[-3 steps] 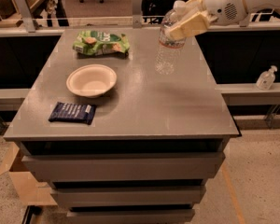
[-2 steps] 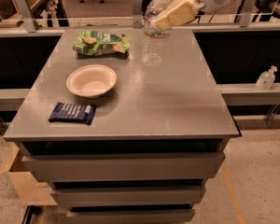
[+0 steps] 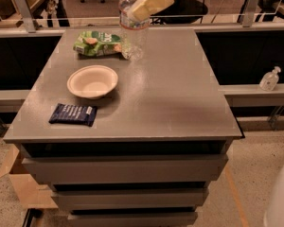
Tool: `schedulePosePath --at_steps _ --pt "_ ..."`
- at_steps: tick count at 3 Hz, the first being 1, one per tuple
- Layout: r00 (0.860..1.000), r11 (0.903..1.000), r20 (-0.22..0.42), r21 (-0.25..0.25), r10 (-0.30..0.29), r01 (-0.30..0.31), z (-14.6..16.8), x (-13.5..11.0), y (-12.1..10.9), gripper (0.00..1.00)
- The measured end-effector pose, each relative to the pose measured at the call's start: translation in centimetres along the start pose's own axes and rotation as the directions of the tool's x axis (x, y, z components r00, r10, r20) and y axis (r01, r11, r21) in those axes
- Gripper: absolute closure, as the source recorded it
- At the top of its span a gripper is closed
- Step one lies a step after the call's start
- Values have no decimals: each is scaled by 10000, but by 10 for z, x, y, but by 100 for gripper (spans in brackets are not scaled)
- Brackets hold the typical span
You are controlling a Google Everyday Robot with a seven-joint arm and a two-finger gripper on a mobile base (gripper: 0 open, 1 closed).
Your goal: Place water bottle into paper bowl
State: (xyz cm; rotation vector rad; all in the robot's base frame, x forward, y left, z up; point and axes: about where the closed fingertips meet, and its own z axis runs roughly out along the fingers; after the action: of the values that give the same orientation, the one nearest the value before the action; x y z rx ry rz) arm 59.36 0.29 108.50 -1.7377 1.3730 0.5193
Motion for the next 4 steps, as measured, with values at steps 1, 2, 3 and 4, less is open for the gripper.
schedulePosePath --at_steps 1,2,3,4 --pt "9992 9943 -1 -986 -405 403 25 -15 7 100" --pt "9992 9943 -1 -986 -405 403 25 -15 7 100" --pt "9980 9895 101 -1297 -631 639 42 -24 5 100" --pt "9943 9804 295 -1658 -1028 1063 60 -40 4 100"
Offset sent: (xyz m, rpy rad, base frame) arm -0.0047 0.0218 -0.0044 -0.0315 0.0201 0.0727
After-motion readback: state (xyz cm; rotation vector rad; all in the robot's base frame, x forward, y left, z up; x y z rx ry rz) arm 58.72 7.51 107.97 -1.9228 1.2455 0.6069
